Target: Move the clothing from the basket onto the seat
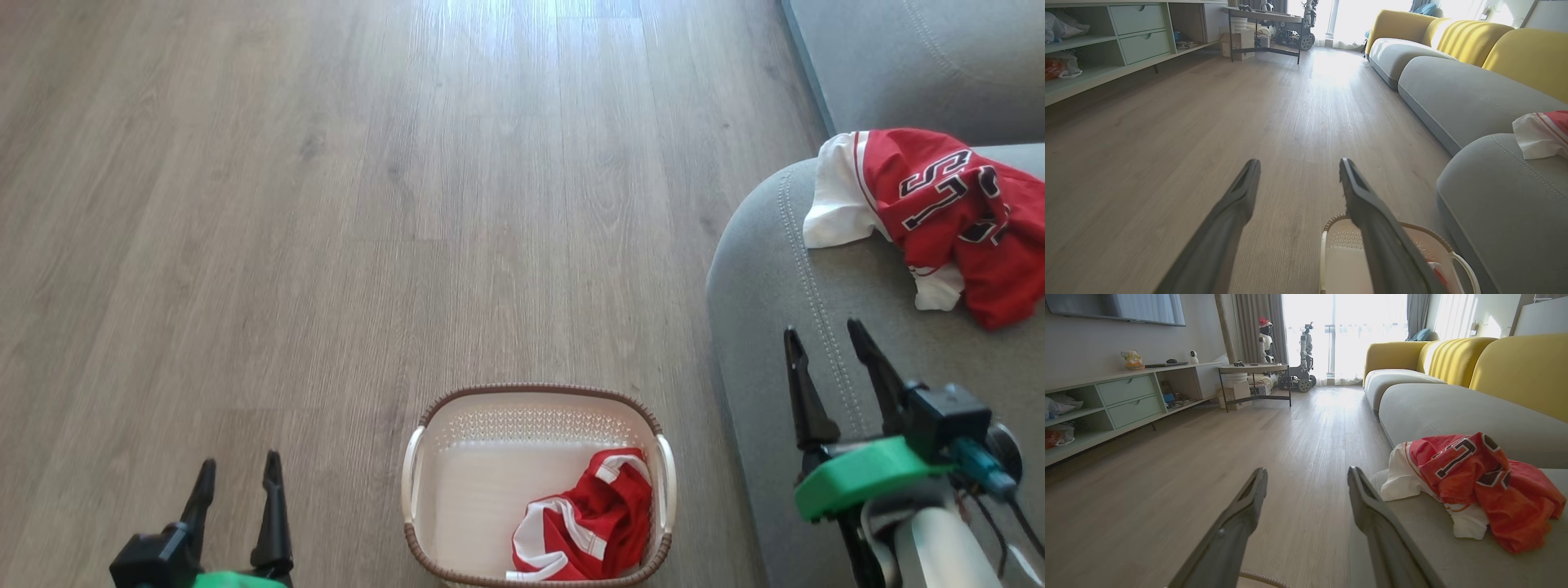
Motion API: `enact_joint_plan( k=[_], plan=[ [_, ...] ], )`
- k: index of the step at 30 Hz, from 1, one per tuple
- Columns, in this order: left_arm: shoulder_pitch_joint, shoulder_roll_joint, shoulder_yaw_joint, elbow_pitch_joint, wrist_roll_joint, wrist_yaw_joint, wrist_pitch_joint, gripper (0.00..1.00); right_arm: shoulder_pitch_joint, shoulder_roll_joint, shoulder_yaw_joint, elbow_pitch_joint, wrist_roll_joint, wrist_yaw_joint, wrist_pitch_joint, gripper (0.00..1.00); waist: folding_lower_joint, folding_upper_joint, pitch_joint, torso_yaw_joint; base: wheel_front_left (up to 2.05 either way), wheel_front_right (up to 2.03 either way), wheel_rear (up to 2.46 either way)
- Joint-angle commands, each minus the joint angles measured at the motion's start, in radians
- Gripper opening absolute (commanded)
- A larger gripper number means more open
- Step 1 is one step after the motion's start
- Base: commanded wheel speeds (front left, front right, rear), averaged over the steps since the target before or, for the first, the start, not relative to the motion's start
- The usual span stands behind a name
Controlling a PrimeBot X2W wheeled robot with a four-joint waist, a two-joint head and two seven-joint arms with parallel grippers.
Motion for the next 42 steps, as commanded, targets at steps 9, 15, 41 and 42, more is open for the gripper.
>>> enact_joint_plan(
  k=[9, 15, 41, 42],
  plan=[
    [-0.037, -0.003, 0.052, 0.062, 0.005, -0.051, -0.012, 1.0, 0.042, 0.004, 0.042, -0.088, 0.045, 0.0, 0.035, 1.0, 0.0, 0.0, -0.018, -0.005, 0.0, 0.0, 0.0],
    [-0.048, -0.016, 0.048, 0.084, 0.014, -0.057, -0.012, 1.0, 0.054, 0.004, 0.05, -0.085, 0.052, 0.0, 0.039, 1.0, 0.0, 0.0, -0.025, -0.01, 0.0, 0.0, 0.0],
    [-0.05, -0.036, 0.083, 0.085, 0.05, -0.082, -0.012, 1.0, 0.062, 0.004, 0.061, -0.058, 0.059, 0.0, 0.041, 1.0, 0.0, 0.0, -0.032, -0.013, 0.0, 0.0, 0.0],
    [-0.049, -0.036, 0.084, 0.085, 0.051, -0.082, -0.012, 1.0, 0.062, 0.004, 0.061, -0.057, 0.06, 0.0, 0.041, 1.0, 0.0, 0.0, -0.032, -0.013, 0.0, 0.0, 0.0]
  ],
)
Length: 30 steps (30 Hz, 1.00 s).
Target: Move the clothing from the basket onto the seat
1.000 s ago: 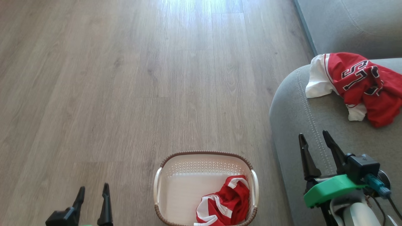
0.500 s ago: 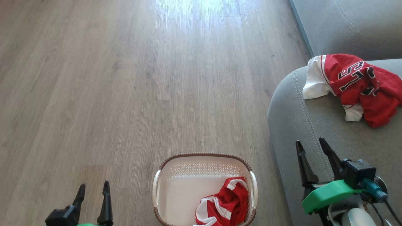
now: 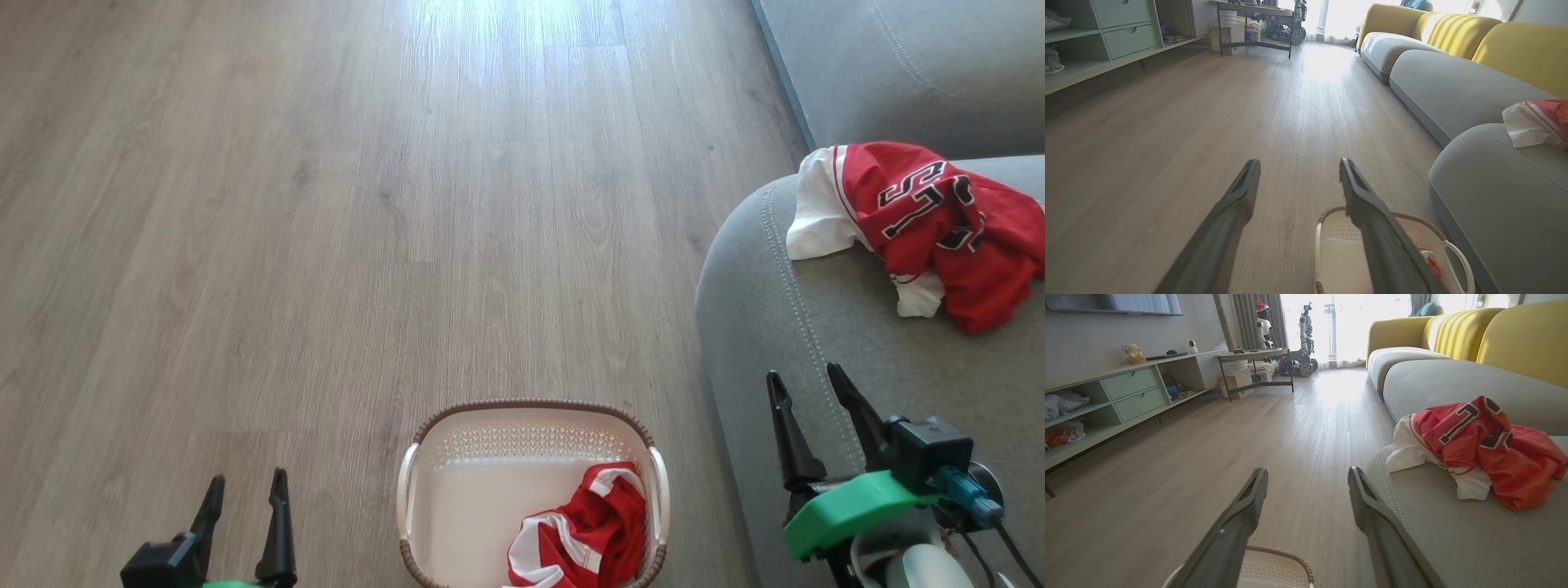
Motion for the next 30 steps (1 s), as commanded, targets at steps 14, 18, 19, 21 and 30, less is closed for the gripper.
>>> enact_joint_plan(
  k=[14, 18, 19, 21, 30],
  plan=[
    [-0.075, -0.005, -0.001, -0.007, 0.03, -0.024, -0.001, 1.0, -0.034, 0.001, 0.002, -0.04, -0.009, 0.0, -0.014, 1.0, 0.0, 0.0, 0.031, -0.004, 0.0, 0.0, 0.0],
    [-0.112, -0.025, -0.041, 0.012, 0.044, -0.041, 0.014, 1.0, -0.052, 0.001, -0.027, -0.065, -0.028, 0.0, -0.022, 1.0, 0.0, 0.0, 0.072, -0.017, 0.0, 0.0, 0.0],
    [-0.126, -0.032, -0.052, 0.019, 0.048, -0.046, 0.017, 1.0, -0.06, 0.001, -0.036, -0.076, -0.034, 0.0, -0.024, 1.0, 0.0, 0.0, 0.09, -0.022, 0.0, 0.0, 0.0],
    [-0.159, -0.046, -0.072, 0.039, 0.057, -0.056, 0.022, 1.0, -0.083, 0.001, -0.054, -0.099, -0.045, 0.0, -0.026, 1.0, 0.0, 0.0, 0.133, -0.033, 0.0, 0.0, 0.0],
    [-0.395, -0.149, -0.191, 0.254, 0.105, -0.158, 0.032, 1.0, -0.237, 0.001, -0.132, -0.206, -0.083, 0.0, -0.047, 1.0, 0.0, 0.0, 0.393, -0.1, 0.0, 0.0, 0.0]
  ],
)
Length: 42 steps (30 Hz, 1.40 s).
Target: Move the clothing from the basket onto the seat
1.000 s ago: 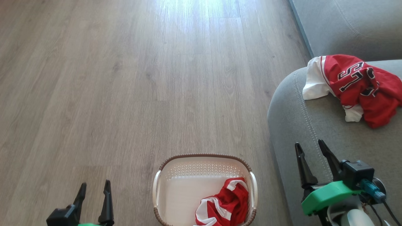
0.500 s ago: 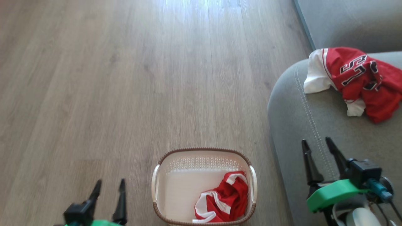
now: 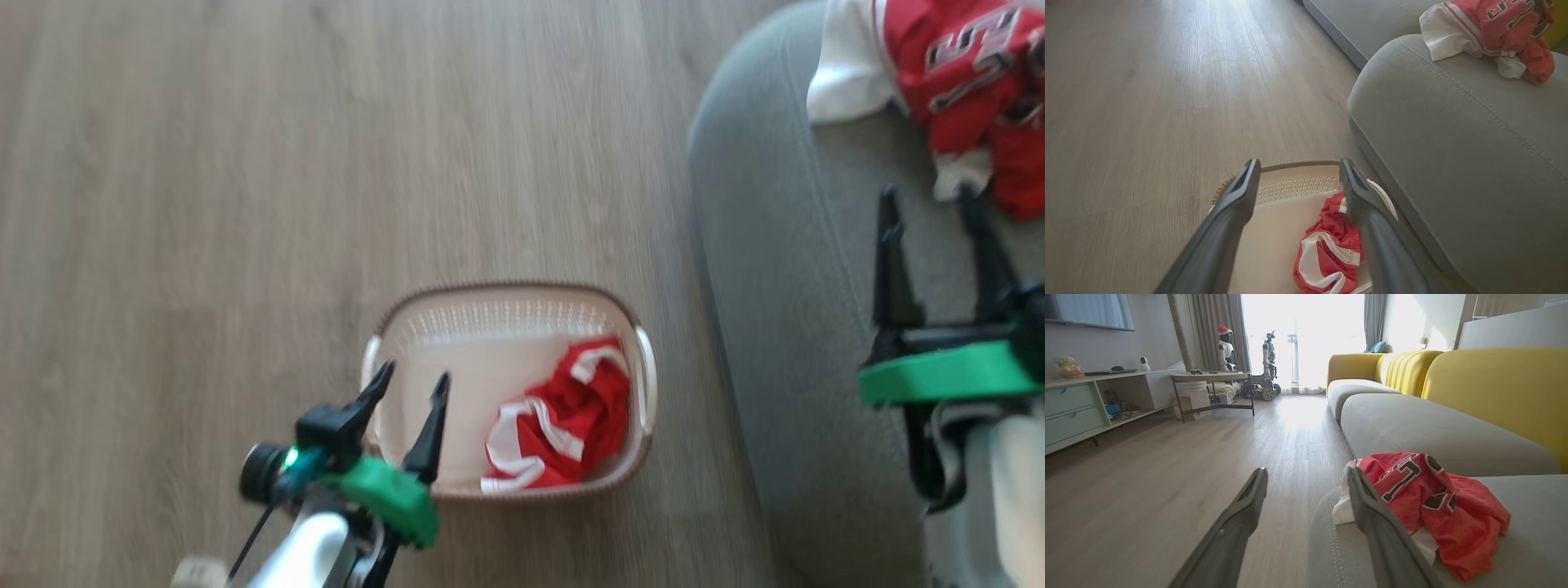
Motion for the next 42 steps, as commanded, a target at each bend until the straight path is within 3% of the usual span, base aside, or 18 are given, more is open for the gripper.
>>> enact_joint_plan(
  k=[1, 9, 20, 42],
  plan=[
    [-0.05, -0.002, 0.017, 0.013, 0.008, -0.011, -0.002, 1.0, -0.043, 0.0, 0.015, -0.049, -0.009, 0.0, -0.014, 1.0, 0.0, 0.0, 0.115, -0.044, 0.0, 0.0, 0.0],
    [-0.24, -0.054, -0.07, 0.264, 0.032, -0.076, 0.028, 1.0, -0.153, 0.0, 0.012, -0.138, -0.015, 0.0, -0.028, 1.0, 0.0, 0.0, 0.288, -0.096, 0.0, 0.0, 0.0],
    [-0.427, -0.064, -0.108, 0.558, 0.023, -0.098, 0.036, 1.0, -0.227, 0.0, 0.068, -0.289, 0.027, 0.0, -0.036, 1.0, 0.0, 0.0, 0.487, -0.163, 0.0, 0.0, 0.0],
    [-0.574, -0.063, -0.188, 0.708, 0.049, -0.109, 0.063, 1.0, -0.266, 0.0, 0.119, -0.369, 0.075, 0.0, -0.037, 1.0, 0.0, 0.0, 0.62, -0.234, 0.0, 0.0, 0.0]
  ],
)
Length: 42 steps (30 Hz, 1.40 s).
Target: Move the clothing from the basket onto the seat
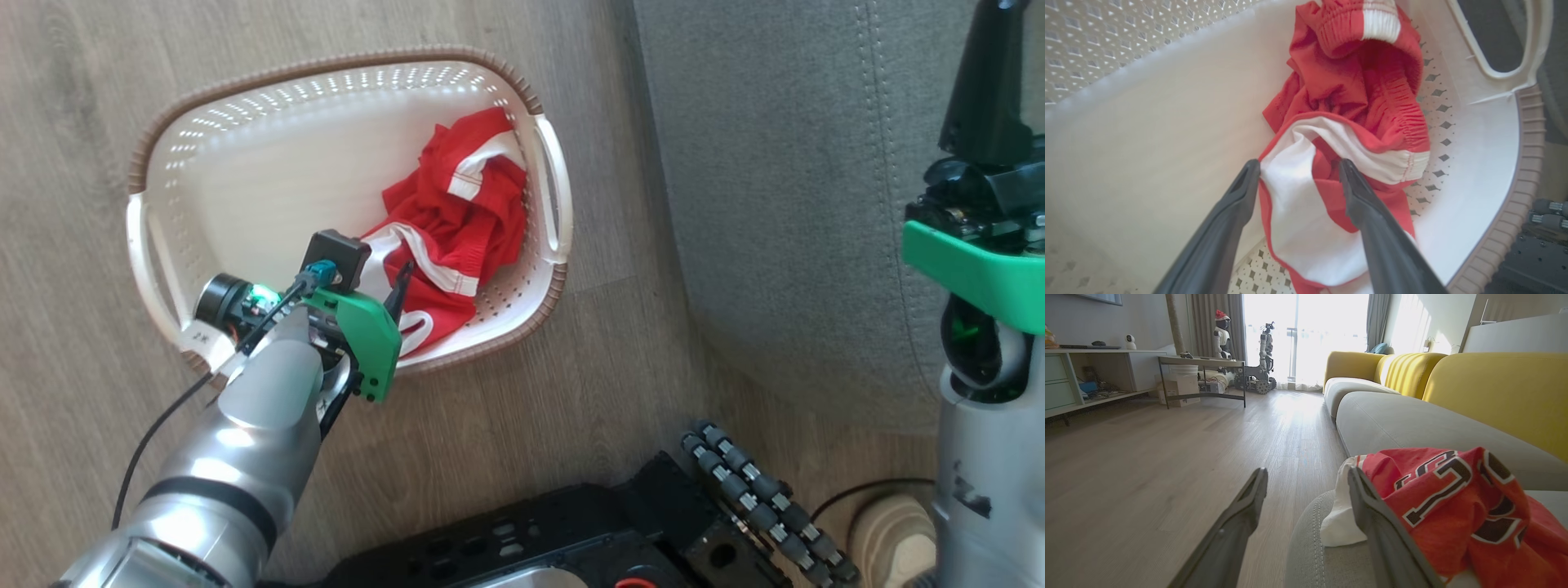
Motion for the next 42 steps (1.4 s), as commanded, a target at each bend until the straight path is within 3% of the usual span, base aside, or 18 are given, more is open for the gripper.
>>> enact_joint_plan(
  k=[1, 9, 10, 11, 12, 13, 20, 29, 35, 42],
  plan=[
    [0.014, 0.012, 0.007, -0.003, 0.009, 0.003, 0.005, 1.0, 0.01, 0.0, 0.022, -0.039, 0.01, 0.0, -0.006, 1.0, -0.0001, 0.0, 0.007, -0.009, 0.0, 0.0, 0.0],
    [-0.002, 0.032, -0.011, 0.013, 0.017, 0.045, 0.069, 1.0, 0.007, 0.0, 0.044, -0.041, 0.026, 0.0, -0.006, 1.0, -0.0001, 0.0, 0.024, -0.036, 0.0, 0.0, 0.0],
    [-0.003, 0.033, -0.011, 0.014, 0.015, 0.047, 0.072, 0.86, 0.007, 0.0, 0.046, -0.04, 0.028, 0.0, -0.006, 1.0, -0.0001, 0.0, 0.025, -0.039, 0.0, 0.0, 0.0],
    [-0.004, 0.034, -0.012, 0.015, 0.014, 0.049, 0.074, 0.44, 0.007, 0.0, 0.047, -0.038, 0.03, 0.0, -0.006, 1.0, -0.0001, 0.0, 0.025, -0.04, 0.0, 0.0, 0.0],
    [-0.004, 0.035, -0.013, 0.015, 0.013, 0.051, 0.077, 0.18, 0.006, 0.0, 0.047, -0.036, 0.031, 0.0, -0.006, 1.0, -0.0001, 0.0, 0.024, -0.042, 0.0, 0.0, 0.0],
    [-0.005, 0.034, -0.014, 0.016, 0.012, 0.051, 0.077, 0.0, 0.006, 0.0, 0.048, -0.033, 0.032, 0.0, -0.006, 1.0, -0.0001, 0.0, 0.022, -0.043, 0.0, 0.0, 0.0],
    [0.006, 0.028, -0.022, 0.017, 0.002, 0.038, 0.044, 0.0, 0.007, 0.0, 0.047, 0.001, 0.029, 0.0, -0.006, 1.0, -0.0001, 0.0, -0.034, -0.03, 0.0, 0.0, 0.0],
    [0.037, 0.01, -0.015, -0.023, -0.045, 0.016, -0.031, 0.0, 0.042, 0.0, 0.049, 0.118, 0.0, 0.0, -0.006, 1.0, -0.0001, 0.0, -0.197, 0.031, 0.0, 0.0, 0.0],
    [0.093, 0.008, -0.02, -0.105, -0.11, 0.004, -0.066, 0.0, 0.096, 0.0, 0.075, 0.249, -0.028, 0.0, -0.006, 1.0, -0.0001, 0.0, -0.362, 0.079, 0.0, 0.0, 0.0],
    [0.159, 0.007, -0.016, -0.194, -0.196, 0.019, -0.096, 0.0, 0.179, 0.0, 0.107, 0.344, -0.036, 0.0, -0.006, 1.0, -0.0001, 0.0, -0.559, 0.123, 0.0, 0.0, 0.0]
  ],
)
